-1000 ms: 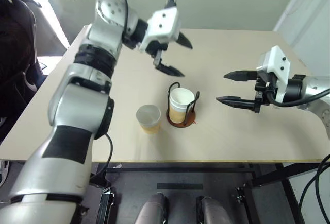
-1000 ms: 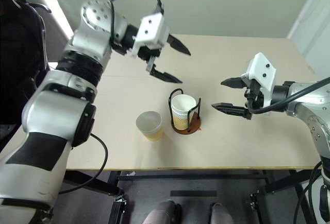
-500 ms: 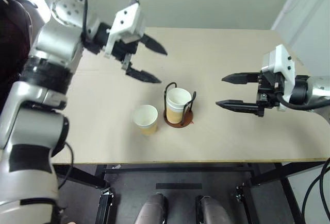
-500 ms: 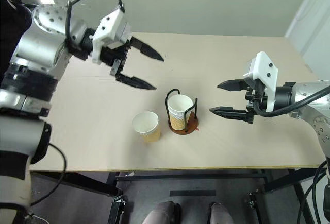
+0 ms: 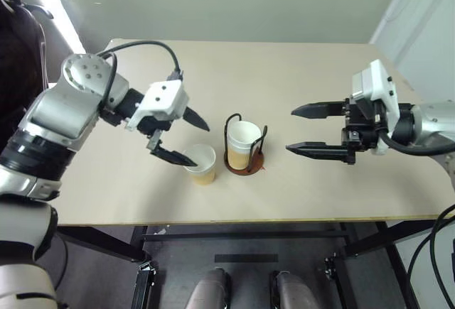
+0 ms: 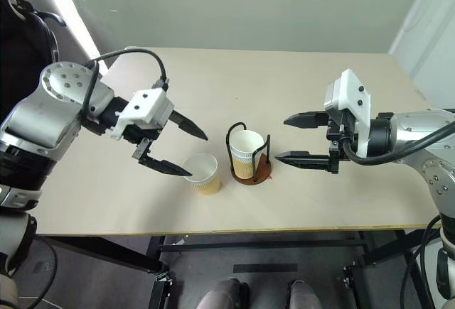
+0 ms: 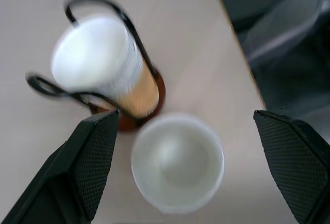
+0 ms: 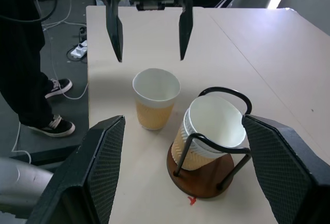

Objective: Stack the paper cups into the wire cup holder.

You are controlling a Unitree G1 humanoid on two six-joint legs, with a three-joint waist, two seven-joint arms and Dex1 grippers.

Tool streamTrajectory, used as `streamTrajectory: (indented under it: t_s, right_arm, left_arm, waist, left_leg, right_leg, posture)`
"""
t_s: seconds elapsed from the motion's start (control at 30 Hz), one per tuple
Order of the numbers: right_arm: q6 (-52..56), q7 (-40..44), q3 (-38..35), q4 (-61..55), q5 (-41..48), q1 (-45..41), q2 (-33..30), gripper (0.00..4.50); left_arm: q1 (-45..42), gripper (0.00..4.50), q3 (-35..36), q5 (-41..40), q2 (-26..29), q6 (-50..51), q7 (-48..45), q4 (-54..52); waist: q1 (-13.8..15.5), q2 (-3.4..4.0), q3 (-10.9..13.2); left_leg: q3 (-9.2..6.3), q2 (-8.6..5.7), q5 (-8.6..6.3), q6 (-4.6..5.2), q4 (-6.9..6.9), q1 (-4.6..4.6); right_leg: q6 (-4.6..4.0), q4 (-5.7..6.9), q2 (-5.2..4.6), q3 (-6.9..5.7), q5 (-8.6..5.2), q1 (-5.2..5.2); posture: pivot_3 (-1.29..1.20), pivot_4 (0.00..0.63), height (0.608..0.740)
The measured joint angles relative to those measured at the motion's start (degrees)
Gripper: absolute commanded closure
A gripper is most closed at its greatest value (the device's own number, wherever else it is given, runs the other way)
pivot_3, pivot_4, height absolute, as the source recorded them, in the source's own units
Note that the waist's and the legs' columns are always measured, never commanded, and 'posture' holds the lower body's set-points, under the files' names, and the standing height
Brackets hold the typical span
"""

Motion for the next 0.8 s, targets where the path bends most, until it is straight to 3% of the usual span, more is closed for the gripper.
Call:
streamTrajectory:
  t_s: [0.17,0.8]
  right_arm:
    - [0.43,-0.18,0.39,-0.01,0.05,-0.84,0.26,0.84]
    - [0.36,-0.97,2.29,0.13,-0.64,-1.23,1.46,0.84]
  left_arm:
    - [0.80,0.04,0.53,6.19,0.07,-4.83,0.00,0.00]
    - [4.21,0.04,-0.40,10.43,-0.36,-9.51,0.00,-0.50]
  waist:
    - [-0.15,0.00,0.00]
    - [-0.48,0.00,0.00]
  left_leg:
    - [0.00,0.00,0.14,0.04,-0.06,0.00]
    - [-0.03,0.02,0.14,-0.06,-0.13,-0.03]
  right_leg:
    - [-0.23,0.03,0.01,0.01,0.14,-0.03]
    - [-0.30,0.14,0.01,0.00,0.15,-0.15]
  posture:
    - [0.00,0.150,0.740]
    - [0.00,0.150,0.740]
